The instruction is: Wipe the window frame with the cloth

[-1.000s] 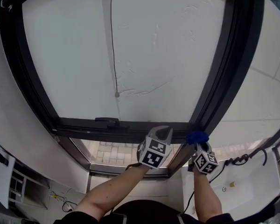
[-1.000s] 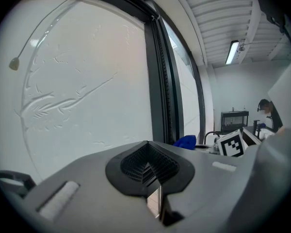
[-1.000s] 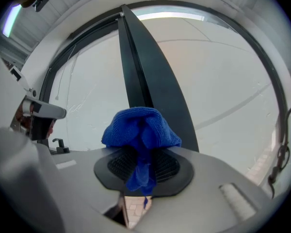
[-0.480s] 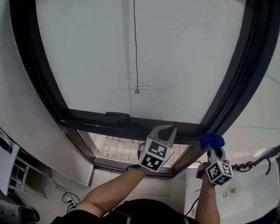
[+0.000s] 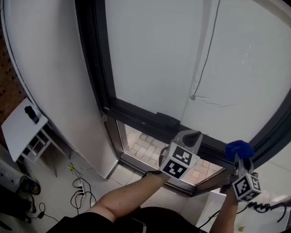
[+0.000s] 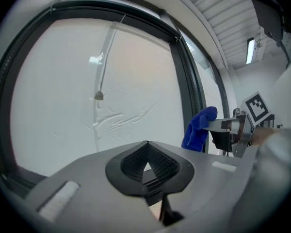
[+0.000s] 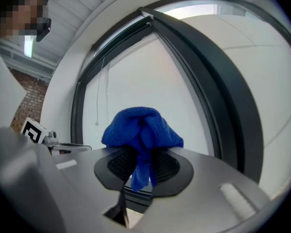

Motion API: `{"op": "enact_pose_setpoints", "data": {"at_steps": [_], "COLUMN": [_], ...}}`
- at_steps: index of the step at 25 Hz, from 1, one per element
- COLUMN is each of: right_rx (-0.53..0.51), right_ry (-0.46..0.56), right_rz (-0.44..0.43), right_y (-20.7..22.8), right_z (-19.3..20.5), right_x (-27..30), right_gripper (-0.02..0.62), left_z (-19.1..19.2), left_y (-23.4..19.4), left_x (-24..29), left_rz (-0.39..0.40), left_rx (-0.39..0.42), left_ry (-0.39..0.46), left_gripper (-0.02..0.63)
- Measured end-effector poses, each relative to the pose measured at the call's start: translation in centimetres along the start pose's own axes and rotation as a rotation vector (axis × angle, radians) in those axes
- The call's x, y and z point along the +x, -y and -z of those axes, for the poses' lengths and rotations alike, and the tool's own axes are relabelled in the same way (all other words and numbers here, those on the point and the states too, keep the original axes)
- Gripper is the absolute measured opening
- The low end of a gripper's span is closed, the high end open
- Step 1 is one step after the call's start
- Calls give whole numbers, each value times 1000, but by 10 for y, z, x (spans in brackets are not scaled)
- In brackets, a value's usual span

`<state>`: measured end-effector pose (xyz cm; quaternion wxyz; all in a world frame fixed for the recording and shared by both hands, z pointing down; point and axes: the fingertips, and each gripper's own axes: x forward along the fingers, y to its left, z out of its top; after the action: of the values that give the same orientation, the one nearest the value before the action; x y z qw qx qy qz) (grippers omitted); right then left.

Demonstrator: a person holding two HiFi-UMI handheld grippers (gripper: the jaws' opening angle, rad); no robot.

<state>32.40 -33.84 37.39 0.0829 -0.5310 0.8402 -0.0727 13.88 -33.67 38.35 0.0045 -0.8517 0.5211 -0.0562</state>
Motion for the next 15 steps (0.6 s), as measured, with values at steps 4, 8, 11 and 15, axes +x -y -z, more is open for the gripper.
{"op": "enact_pose_setpoints", "data": {"at_steps": [4, 8, 11, 15], "right_rx": [15, 9, 25, 37], "right_ry": [-18, -40, -42, -69], "right_rz": [-85, -279, -426, -550], "right_y": [-45, -122, -181, -241], "right_z": [6, 14, 23, 30], "right_x": [21, 55, 75, 89], "right_gripper": [86, 86, 86, 86], "left_z": [4, 10, 13, 10], "left_y": [-34, -86, -120, -149], "left_x": [-35, -82, -124, -174], "left_rz": [-90, -234, -341, -456], "left_rx": [-2, -14, -11, -22], "left_ry": [-11, -25, -48, -51], "left_gripper": [-6, -6, -6, -6]}}
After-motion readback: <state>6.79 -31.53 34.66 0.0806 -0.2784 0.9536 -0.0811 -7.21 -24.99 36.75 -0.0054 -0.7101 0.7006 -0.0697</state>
